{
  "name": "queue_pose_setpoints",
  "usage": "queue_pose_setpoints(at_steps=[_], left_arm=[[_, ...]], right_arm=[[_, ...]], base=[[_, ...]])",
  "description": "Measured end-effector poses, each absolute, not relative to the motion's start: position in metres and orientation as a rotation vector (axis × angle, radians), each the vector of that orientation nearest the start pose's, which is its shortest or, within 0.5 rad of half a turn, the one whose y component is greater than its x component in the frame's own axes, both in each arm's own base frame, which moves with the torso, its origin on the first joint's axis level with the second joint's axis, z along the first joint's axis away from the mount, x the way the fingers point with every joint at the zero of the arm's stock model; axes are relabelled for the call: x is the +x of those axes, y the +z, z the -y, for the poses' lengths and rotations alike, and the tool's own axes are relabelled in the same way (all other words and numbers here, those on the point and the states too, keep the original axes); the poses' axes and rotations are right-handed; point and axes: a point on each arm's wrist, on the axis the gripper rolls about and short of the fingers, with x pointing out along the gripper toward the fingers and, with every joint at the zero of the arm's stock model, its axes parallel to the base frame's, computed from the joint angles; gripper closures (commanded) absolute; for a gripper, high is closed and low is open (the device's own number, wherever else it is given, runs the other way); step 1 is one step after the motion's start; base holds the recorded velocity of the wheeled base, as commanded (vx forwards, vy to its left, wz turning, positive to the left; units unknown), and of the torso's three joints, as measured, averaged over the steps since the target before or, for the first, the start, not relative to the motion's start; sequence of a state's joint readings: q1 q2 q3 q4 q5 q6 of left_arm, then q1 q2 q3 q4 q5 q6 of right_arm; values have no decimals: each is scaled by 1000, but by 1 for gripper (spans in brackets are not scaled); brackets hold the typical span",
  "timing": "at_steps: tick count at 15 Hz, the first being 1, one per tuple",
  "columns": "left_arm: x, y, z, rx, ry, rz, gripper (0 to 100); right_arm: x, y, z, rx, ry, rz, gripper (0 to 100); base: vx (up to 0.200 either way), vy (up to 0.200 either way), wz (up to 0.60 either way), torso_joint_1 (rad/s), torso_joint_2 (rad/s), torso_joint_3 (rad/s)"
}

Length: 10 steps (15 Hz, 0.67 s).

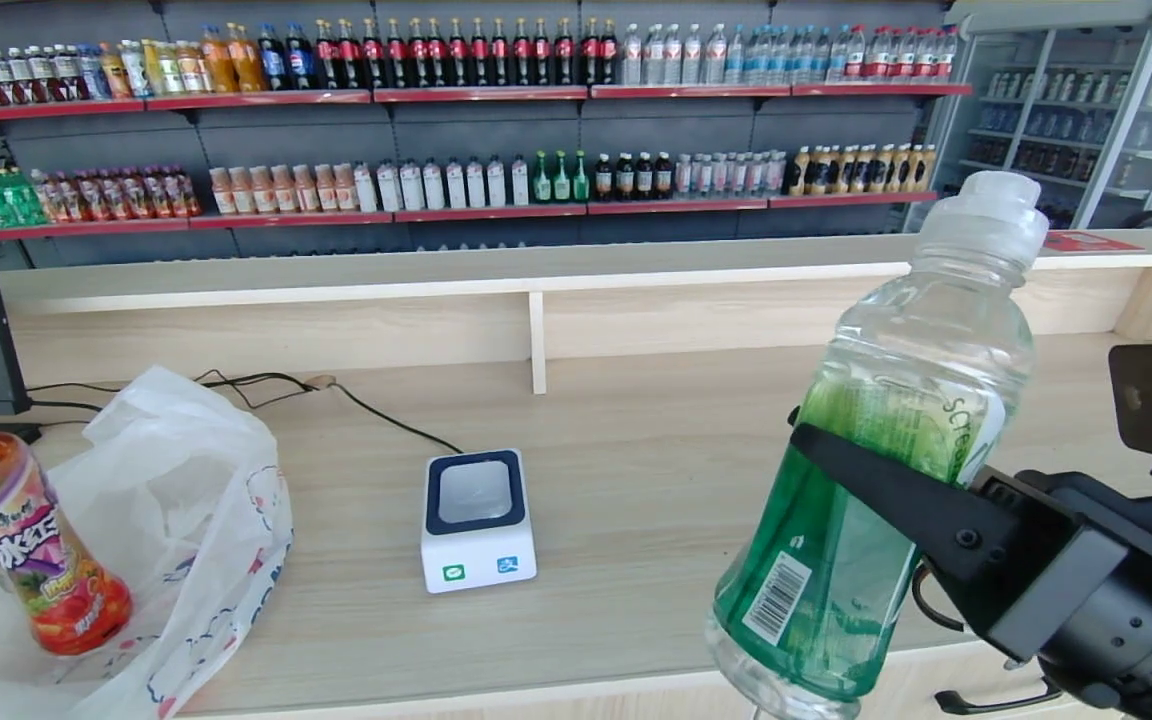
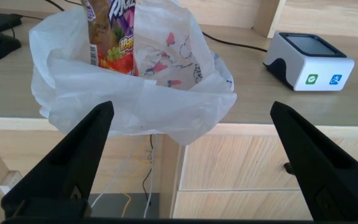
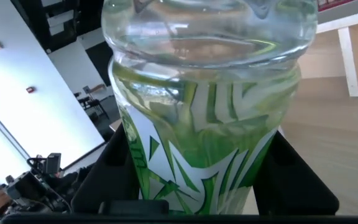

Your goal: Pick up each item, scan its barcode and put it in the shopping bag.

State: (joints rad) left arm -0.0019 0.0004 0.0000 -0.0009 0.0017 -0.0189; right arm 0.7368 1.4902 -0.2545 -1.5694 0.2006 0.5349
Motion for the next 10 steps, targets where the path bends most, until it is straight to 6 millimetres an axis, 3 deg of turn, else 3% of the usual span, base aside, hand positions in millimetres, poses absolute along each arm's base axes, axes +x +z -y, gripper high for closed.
queue_pose_setpoints(at_steps=[7,10], left_arm=[[-23,76,0,-19,0,1,0],[-23,76,0,-19,-1,1,0]], right_arm=[[148,191,-149,625,1024,38,100],[140,187,-146,634,1028,16,100]], base=[[0,0,0,0,0,0],[0,0,0,0,0,0]])
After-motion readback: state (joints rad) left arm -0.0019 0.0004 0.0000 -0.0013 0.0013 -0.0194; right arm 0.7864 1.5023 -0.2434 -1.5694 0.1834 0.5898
